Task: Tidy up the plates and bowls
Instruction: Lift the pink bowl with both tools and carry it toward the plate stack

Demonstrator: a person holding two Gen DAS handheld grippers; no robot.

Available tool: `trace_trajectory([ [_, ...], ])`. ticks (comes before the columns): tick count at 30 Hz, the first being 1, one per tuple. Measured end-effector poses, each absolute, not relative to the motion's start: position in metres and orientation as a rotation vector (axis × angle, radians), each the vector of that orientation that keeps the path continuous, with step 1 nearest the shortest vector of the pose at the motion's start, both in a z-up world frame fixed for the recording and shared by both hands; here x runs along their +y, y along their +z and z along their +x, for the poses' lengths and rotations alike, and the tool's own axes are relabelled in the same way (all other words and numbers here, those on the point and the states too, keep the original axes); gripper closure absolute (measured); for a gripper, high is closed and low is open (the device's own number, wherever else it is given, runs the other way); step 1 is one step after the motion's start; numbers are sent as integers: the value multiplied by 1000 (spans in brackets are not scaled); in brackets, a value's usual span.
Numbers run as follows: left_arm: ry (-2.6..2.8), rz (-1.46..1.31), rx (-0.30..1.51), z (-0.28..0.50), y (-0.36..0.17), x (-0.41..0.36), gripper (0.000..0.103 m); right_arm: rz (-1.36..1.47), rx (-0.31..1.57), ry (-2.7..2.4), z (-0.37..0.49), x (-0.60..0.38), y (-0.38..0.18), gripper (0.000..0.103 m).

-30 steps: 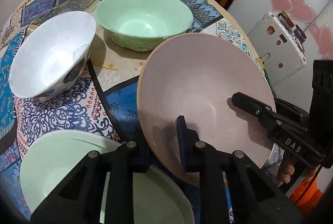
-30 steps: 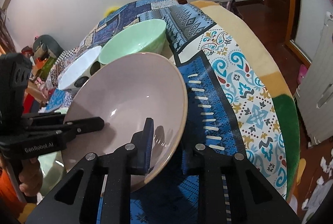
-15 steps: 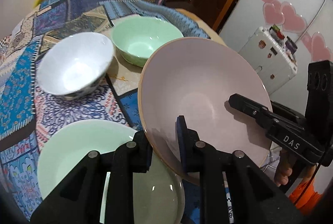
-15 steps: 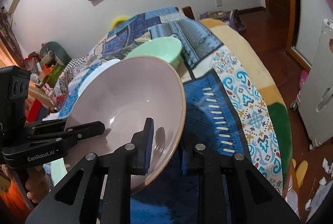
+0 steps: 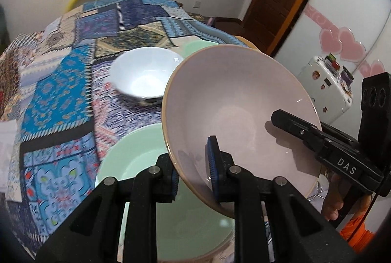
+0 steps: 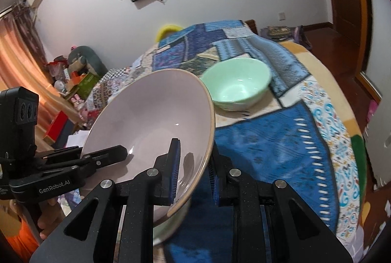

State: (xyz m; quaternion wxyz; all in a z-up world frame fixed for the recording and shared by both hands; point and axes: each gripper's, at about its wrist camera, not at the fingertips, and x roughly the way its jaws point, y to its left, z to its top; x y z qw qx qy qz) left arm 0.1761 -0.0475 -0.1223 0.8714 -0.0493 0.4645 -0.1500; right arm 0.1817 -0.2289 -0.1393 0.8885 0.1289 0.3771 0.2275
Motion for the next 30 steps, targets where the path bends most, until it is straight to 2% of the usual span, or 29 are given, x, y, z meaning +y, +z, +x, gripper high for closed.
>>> trace_trajectory([
  [11, -195, -131, 921, 135, -113, 26, 83, 239, 791, 602, 179, -161, -137, 83],
  [30, -5, -231, 935, 73, -144, 137, 83, 148, 897, 775, 169, -54, -164, 83],
])
